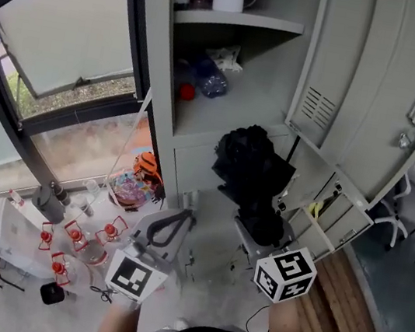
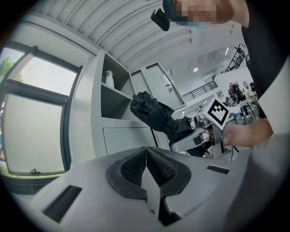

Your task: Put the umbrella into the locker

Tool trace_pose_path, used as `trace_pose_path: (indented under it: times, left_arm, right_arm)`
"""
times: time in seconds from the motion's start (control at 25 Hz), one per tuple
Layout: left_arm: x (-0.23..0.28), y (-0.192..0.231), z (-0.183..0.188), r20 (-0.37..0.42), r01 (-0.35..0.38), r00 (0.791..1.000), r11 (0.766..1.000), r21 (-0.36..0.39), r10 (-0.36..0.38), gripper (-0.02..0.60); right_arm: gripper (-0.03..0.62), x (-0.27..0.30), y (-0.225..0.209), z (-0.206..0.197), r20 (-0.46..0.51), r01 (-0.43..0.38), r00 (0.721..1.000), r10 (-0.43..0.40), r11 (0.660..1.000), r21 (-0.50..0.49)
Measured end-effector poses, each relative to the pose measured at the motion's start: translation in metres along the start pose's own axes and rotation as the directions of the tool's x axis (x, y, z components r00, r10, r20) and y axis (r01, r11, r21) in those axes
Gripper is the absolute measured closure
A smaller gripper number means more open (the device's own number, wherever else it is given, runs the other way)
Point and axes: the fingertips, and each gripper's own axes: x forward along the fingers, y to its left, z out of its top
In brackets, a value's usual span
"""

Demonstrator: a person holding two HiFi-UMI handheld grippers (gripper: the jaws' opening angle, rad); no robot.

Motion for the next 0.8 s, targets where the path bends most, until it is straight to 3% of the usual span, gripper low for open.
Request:
trace_pose_path:
  times: [0.4,0.52,0.8]
  left_arm:
    - [0.023,0.008,0.024,0.027,0.048,0.998,0.998,0.03,-0.049,0.568]
    - [0.035,0.002,0.032,0.033,0.088,0.995,0.991,0.104,-0.092,0.568]
    - [0.059,-0.007,0.043,0.021,0.123,0.992,0.98,0.158,-0.128,0.568]
  right_arm:
    - [0.388,0.003,-0.004,0.04,-0.045,-0.048,0.998,0.05,0.998,0.039]
    - [0.388,0.006,-0.005,0.057,-0.056,-0.096,0.993,0.102,0.991,0.096]
    - [0.385,0.011,-0.011,0.098,-0.069,-0.165,0.982,0.177,0.974,0.156]
